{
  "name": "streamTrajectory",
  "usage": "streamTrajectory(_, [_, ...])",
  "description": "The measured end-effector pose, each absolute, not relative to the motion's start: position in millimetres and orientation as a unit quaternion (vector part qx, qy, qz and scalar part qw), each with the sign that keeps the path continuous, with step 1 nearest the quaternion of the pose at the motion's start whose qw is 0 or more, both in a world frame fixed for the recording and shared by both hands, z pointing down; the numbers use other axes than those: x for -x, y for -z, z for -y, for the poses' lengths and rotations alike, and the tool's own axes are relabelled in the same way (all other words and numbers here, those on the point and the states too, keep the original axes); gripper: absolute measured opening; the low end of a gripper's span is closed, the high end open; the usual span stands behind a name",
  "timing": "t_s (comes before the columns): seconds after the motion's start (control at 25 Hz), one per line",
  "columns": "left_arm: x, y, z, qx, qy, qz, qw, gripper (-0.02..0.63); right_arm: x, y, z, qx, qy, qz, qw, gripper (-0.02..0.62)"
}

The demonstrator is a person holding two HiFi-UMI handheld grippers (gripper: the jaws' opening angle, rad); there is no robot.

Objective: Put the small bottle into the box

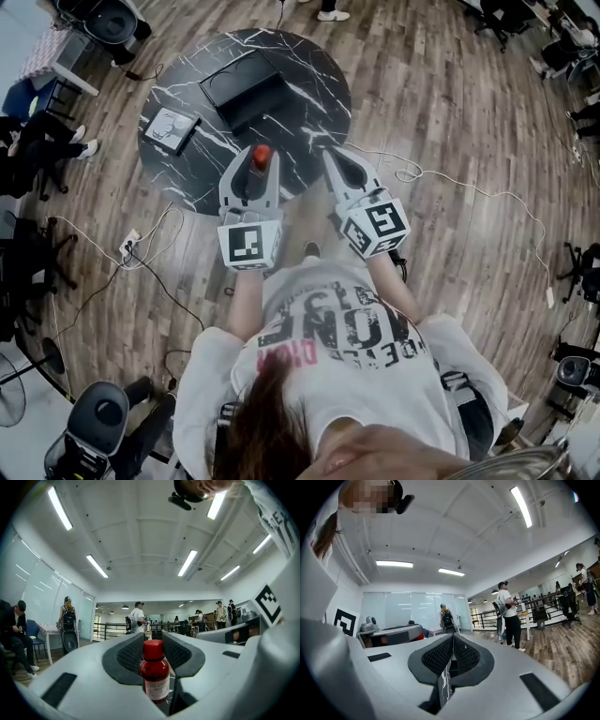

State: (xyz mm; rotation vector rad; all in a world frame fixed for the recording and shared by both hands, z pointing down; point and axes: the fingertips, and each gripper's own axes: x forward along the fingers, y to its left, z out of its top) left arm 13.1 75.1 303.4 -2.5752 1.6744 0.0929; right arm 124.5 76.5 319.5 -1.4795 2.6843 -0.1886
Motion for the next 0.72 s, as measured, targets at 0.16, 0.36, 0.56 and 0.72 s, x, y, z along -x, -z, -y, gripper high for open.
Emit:
streamTrajectory(0.16, [-25.8, -301.9, -72.4, 0.834, -0.036, -0.550, 0.036, 0.127, -133.0, -321.6, -70.4, 0.469, 0.061, -0.880, 0.033, 0.002])
streamTrajectory(0.36, [-34.1, -303.9, -71.1, 0.829, -0.035, -0.557, 0.035, 0.126, -143.3, -324.6, -66.1, 0.464, 0.063, -0.883, 0.031, 0.002])
streamTrajectory(0.56, [-35.4, -302.9, -64.1, 0.825, -0.036, -0.563, 0.030, 0.127, -149.6, -324.5, -58.6, 0.463, 0.066, -0.884, 0.031, 0.002])
streamTrajectory(0.72, [-35.9, -305.8, -57.8, 0.823, -0.036, -0.566, 0.027, 0.126, -152.4, -327.7, -54.1, 0.461, 0.069, -0.884, 0.030, 0.002])
